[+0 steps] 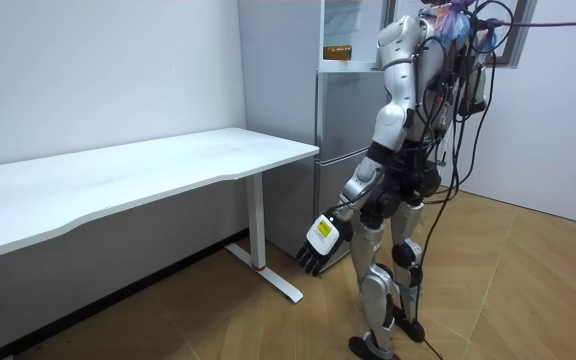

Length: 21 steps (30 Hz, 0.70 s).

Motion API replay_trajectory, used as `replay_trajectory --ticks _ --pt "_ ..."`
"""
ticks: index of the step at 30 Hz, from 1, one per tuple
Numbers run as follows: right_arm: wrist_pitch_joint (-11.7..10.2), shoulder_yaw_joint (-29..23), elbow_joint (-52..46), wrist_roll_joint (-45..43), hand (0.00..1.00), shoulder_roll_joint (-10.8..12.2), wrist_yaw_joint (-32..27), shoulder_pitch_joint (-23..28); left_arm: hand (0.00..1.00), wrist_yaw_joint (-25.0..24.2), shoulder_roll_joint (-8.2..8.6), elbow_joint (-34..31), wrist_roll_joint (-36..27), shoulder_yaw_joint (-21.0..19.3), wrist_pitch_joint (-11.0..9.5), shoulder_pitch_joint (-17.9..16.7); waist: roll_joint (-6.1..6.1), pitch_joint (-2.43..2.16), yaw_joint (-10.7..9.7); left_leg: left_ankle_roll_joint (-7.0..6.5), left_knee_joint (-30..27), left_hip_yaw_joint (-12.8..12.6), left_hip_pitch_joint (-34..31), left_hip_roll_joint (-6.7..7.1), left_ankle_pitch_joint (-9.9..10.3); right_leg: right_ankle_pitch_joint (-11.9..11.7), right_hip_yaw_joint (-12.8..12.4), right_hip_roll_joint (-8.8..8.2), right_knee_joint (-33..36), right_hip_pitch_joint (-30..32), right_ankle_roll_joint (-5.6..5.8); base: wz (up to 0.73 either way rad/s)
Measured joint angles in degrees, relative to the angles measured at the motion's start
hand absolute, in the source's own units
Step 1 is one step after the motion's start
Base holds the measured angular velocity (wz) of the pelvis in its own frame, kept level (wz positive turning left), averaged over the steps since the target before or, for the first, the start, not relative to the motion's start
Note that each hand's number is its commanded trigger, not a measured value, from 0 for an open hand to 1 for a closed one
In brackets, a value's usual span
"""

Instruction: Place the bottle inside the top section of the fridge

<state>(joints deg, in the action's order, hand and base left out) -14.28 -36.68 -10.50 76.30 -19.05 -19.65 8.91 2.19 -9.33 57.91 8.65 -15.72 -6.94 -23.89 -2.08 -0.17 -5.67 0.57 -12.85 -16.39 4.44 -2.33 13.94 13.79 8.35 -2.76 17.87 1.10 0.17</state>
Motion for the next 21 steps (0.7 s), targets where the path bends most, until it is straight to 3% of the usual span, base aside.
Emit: replay_trajectory --ticks 12,21 --pt "0.1 2.0 -0.8 0.0 0.0 0.0 0.6 0.0 0.0 0.0 0.08 0.7 1.0 -0.1 -0.9 0.8 0.02 -0.03 -0.1 -0.18 -0.9 -0.2 -0.7 -0.06 0.1 -0.1 -0.4 -0.1 1.2 1.1 -0.14 -0.02" --pt "0.0 6.6 -2.0 -7.1 0.0 0.5 0.6 0.1 0.0 -1.6 0.48 4.3 1.2 0.0 -1.1 3.7 0.69 0.0 0.3 -0.23 -1.0 -1.0 -0.9 -0.05 0.1 0.0 -1.9 -0.03 2.9 2.1 -0.27 -0.09"
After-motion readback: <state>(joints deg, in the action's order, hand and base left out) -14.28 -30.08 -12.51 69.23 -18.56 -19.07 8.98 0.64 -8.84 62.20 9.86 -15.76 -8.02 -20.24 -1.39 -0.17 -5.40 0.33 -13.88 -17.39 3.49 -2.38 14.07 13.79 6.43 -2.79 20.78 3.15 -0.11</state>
